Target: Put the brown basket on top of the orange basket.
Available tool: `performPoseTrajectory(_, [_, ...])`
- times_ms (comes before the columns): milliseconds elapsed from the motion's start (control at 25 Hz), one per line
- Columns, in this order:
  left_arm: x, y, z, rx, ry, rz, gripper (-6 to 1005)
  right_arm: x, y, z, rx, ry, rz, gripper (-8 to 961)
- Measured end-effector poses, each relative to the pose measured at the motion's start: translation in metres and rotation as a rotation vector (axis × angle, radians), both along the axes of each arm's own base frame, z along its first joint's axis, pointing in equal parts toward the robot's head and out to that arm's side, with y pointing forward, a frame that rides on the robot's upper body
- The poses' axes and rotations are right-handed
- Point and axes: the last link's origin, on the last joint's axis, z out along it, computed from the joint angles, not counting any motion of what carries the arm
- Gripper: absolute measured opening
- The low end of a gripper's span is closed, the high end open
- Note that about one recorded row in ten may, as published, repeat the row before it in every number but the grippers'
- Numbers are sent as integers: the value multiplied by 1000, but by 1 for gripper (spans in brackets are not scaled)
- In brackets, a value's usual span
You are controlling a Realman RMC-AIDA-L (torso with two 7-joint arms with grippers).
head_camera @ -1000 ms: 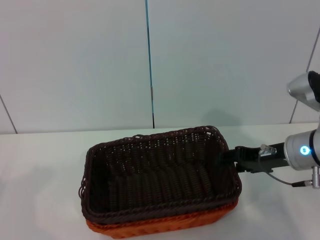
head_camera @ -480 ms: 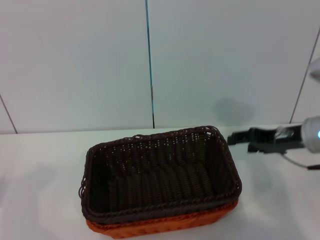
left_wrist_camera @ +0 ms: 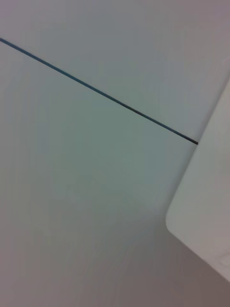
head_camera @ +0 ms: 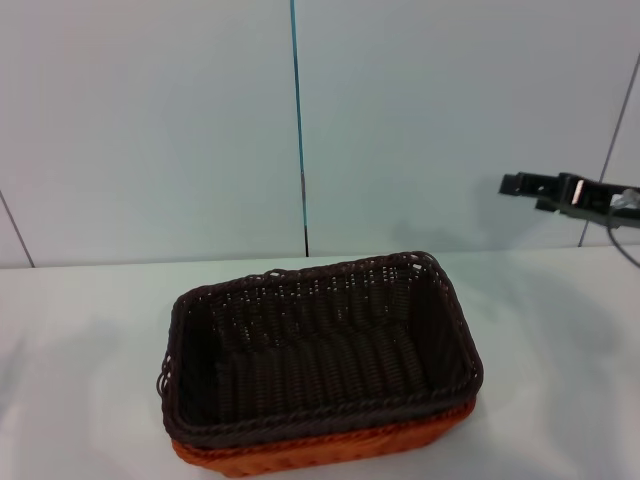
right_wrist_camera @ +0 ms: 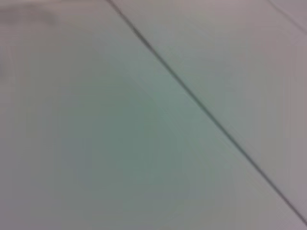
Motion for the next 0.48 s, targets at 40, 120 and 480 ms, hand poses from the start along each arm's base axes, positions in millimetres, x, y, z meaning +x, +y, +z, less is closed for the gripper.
performPoseTrajectory(40, [1,1,0,5,-2,-4,875,2,0,2,16,-4,9,723])
performPoseTrajectory(120, [3,2,-1,15,-3,-13,875,7,0,5,49,-16,28,723])
performPoseTrajectory(480, [19,12,-16,41,-8,-88,875,44,5,6,233,-13,46,722])
